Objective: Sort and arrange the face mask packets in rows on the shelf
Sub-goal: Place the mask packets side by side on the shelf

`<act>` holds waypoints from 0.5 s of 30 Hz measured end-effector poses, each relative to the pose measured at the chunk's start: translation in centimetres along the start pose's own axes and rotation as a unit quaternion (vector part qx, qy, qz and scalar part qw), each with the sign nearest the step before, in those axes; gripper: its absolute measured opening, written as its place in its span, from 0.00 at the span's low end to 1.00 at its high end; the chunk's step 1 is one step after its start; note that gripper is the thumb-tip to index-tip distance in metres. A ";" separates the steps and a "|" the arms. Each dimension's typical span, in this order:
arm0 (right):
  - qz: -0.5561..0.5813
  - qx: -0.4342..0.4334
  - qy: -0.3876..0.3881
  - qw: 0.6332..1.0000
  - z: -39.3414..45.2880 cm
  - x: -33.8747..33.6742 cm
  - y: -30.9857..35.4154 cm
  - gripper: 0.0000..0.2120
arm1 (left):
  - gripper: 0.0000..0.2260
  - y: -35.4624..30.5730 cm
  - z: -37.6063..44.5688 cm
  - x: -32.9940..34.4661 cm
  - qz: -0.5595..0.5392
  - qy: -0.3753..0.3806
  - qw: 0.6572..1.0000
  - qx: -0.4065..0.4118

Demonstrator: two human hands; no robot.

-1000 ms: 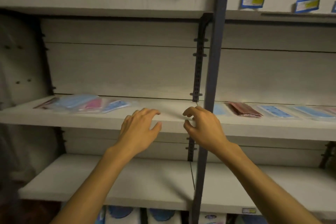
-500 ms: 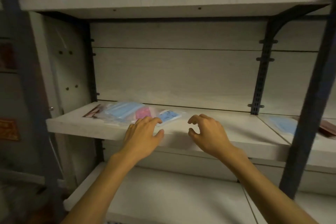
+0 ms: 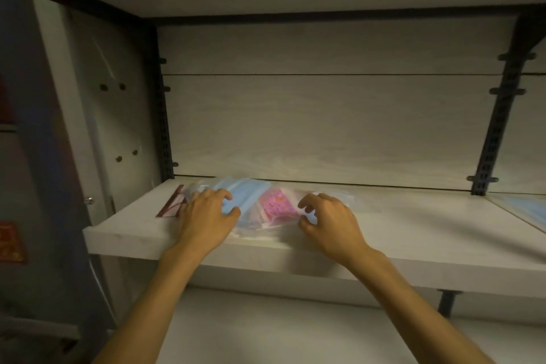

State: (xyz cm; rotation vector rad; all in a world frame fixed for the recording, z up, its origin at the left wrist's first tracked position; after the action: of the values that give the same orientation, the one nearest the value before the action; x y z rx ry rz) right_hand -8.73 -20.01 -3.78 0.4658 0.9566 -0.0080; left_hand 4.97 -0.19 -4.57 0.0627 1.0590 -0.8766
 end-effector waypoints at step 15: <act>0.111 0.120 -0.003 0.987 4.3 5.2 4.3 0.14 | 0.34 9.7 3.1 2.1 -0.238 0.058 0.955 -0.164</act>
State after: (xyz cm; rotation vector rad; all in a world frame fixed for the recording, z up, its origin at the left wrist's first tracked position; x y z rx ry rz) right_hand -1.39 -16.79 -4.15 0.7923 0.8971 0.0772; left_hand 14.00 3.70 -7.98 -0.4414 1.3459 -1.1255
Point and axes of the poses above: each hand's wrist, its own z-axis towards the middle knuckle, its own x-axis out of the palm, y = z × x, the point moved 8 cm from there along z, towards the middle knuckle, and after that the axes turned 6 degrees about x, right-handed, at the moved point
